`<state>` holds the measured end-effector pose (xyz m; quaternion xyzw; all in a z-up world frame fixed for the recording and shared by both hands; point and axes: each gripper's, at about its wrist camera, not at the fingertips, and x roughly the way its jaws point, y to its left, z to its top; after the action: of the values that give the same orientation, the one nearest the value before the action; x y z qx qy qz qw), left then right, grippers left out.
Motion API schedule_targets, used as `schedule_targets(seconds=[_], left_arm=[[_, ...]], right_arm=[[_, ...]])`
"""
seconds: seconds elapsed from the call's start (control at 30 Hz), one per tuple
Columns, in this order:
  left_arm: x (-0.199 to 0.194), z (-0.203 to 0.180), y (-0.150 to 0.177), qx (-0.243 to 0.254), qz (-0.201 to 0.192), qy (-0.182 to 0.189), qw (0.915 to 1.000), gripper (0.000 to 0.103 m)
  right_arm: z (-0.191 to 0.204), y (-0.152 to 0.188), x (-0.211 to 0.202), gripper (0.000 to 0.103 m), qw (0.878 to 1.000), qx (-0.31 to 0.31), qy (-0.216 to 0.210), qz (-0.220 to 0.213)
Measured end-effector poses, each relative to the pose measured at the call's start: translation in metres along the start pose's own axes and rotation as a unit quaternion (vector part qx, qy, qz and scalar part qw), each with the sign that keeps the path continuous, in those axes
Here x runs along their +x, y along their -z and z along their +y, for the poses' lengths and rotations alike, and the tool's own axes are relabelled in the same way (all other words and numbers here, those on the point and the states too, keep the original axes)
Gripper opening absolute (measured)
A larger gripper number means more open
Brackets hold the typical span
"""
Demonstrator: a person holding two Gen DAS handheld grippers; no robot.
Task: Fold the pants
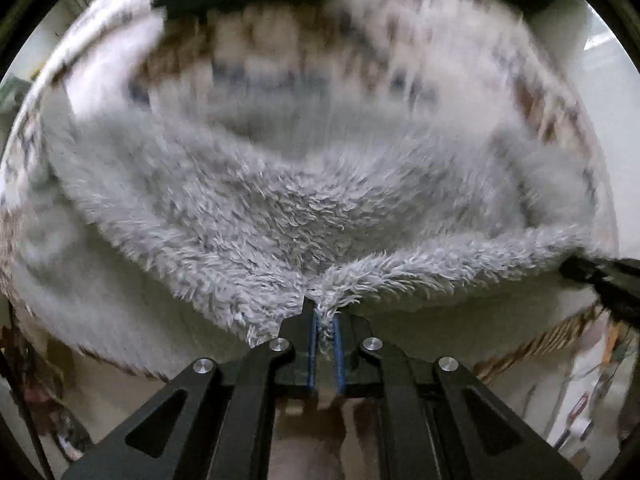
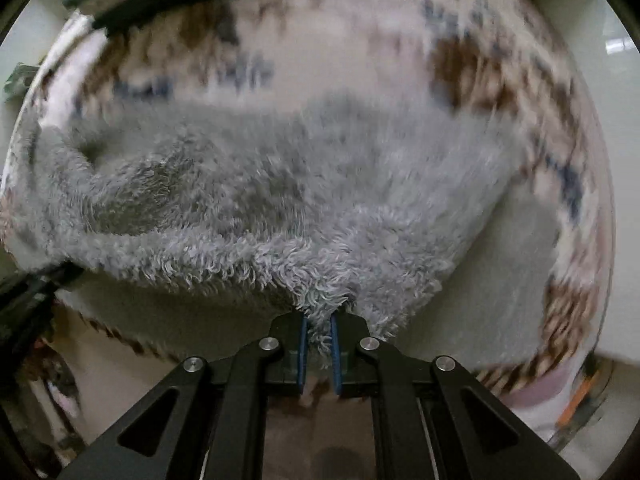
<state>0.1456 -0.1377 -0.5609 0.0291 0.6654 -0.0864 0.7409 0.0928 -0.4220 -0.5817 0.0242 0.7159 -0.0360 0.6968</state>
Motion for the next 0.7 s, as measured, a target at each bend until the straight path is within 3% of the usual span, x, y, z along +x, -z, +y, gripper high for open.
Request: schedule_targets(seconds=[0.07, 0.13, 0.2, 0.23, 0.27, 0.33, 0.37, 0.4, 0.53, 0.63, 0.7], left_arm=[[0.037, 0.004, 0.014, -0.005, 0.029, -0.008, 0.9995, 0.005], [0.051, 0.009, 0.017, -0.006, 0.046, -0.007, 0.9989, 0.01], [0.037, 0.018, 0.014, -0.038, 0.041, 0.02, 0.9982, 0.019], [0.031, 0.02, 0.013, -0.042, 0.036, 0.023, 0.9982, 0.024], [0.021, 0.02, 0.013, -0.043, 0.03, 0.019, 0.9984, 0.035], [0.008, 0.021, 0.014, -0.046, 0.021, 0.017, 0.9986, 0.061], [0.004, 0.02, 0.014, -0.048, 0.021, 0.005, 0.9986, 0.085], [0.001, 0.02, 0.015, -0.049, 0.019, -0.011, 0.9986, 0.092], [0.004, 0.017, 0.014, -0.054, 0.011, -0.063, 0.9965, 0.092], [0.012, 0.017, 0.003, -0.056, 0.013, -0.098, 0.9935, 0.092], [0.014, 0.019, -0.002, -0.054, 0.011, -0.121, 0.9911, 0.092]], right_arm=[[0.004, 0.013, 0.031, 0.015, 0.999, 0.001, 0.0, 0.037], [0.003, 0.02, 0.053, 0.031, 0.997, 0.02, -0.012, 0.074], [-0.003, 0.024, 0.055, 0.06, 0.995, 0.045, -0.029, 0.084], [-0.008, 0.027, 0.049, 0.069, 0.994, 0.06, -0.042, 0.079], [-0.013, 0.031, 0.042, 0.084, 0.993, 0.073, -0.055, 0.075], [-0.028, 0.042, 0.024, 0.087, 0.988, 0.113, -0.077, 0.065], [-0.038, 0.049, 0.014, 0.087, 0.985, 0.138, -0.087, 0.057], [-0.046, 0.053, 0.008, 0.087, 0.982, 0.158, -0.094, 0.052], [-0.08, 0.049, -0.018, 0.087, 0.97, 0.225, -0.09, -0.008], [-0.08, 0.008, -0.008, 0.087, 0.974, 0.214, -0.067, -0.039], [-0.066, -0.023, 0.016, 0.087, 0.98, 0.19, -0.053, -0.027]])
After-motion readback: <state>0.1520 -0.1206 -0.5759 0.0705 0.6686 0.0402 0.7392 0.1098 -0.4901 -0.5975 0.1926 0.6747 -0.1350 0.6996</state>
